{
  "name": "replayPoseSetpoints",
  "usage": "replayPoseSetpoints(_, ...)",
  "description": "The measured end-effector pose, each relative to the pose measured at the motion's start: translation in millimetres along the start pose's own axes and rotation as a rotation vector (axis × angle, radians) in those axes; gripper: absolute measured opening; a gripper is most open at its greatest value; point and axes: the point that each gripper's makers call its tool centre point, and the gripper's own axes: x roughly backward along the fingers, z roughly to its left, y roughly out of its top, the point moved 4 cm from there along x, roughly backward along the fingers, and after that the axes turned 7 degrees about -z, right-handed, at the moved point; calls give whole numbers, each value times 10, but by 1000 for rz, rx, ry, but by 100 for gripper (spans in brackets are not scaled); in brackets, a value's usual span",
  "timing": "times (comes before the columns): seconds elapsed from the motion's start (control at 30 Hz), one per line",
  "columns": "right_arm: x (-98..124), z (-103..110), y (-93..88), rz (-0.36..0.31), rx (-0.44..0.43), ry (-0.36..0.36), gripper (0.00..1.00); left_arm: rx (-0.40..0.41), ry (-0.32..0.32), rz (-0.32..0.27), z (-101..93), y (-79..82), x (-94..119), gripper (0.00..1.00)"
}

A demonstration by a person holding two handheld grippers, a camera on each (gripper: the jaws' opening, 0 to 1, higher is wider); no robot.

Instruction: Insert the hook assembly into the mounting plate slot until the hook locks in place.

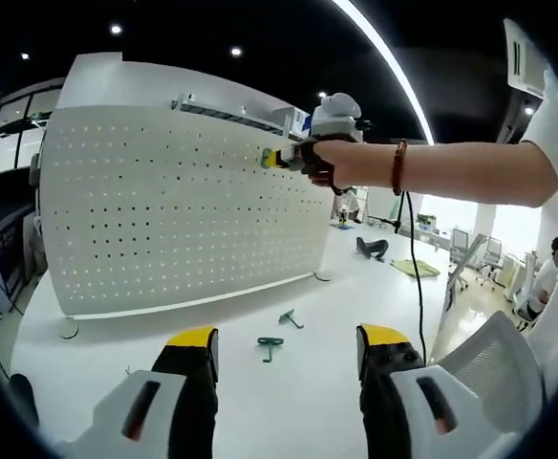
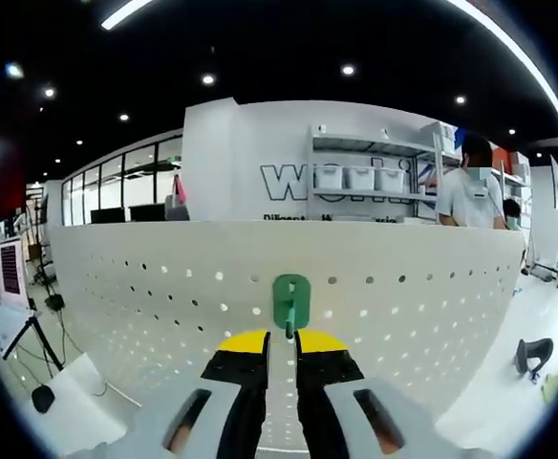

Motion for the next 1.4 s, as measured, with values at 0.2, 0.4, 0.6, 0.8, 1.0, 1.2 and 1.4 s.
replayPoseSetpoints(0.2, 33, 71, -26, 10, -9, 30, 13, -2, 2, 2, -8, 5, 6, 60)
replayPoseSetpoints(0.4, 97, 98, -103, 30, -35, 53, 14, -8, -5, 8, -37, -5, 5, 60)
replayPoseSetpoints(0.6, 176, 139, -163, 36, -8, 75, 14, -12, -10, 12, -48, -5, -7, 60)
replayPoseSetpoints(0.8, 257, 216, -259, 60, 36, 127, 13, -11, -16, 20, -63, -24, -10, 60)
replayPoseSetpoints(1.0, 361, 290, -441, 96, 73, 168, 14, -9, -21, 21, -81, -30, -14, 60)
replayPoseSetpoints(1.2, 447, 318, -596, 122, 61, 183, 14, 6, -21, 15, -95, -42, -23, 60)
replayPoseSetpoints(1.4, 551, 341, -723, 146, 62, 198, 14, 6, -31, 14, -128, -63, -22, 60)
